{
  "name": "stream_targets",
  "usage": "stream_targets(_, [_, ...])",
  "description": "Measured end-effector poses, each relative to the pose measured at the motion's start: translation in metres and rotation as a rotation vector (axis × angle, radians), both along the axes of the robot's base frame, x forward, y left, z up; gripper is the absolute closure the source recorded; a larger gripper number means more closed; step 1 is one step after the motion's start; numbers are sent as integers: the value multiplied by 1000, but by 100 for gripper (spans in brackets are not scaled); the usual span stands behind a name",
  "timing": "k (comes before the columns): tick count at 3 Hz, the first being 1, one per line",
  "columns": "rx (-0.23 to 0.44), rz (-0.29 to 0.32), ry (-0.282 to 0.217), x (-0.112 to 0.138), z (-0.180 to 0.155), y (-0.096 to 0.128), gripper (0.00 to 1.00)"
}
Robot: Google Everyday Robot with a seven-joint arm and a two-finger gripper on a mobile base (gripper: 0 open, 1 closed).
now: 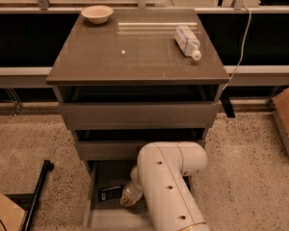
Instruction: Pick rxbar chocolate from bottom drawer and place on counter
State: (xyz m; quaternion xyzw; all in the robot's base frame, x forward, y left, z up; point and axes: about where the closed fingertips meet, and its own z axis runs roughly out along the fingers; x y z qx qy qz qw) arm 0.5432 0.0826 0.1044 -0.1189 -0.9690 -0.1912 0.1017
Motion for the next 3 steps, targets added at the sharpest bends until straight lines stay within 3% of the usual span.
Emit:
stream_targets(1, [0, 0, 0, 0, 0, 0, 100])
stream_targets(2, [0, 14, -48, -1, 20, 5, 82])
stream_targets(3, [8, 69, -209, 23, 83, 34, 58])
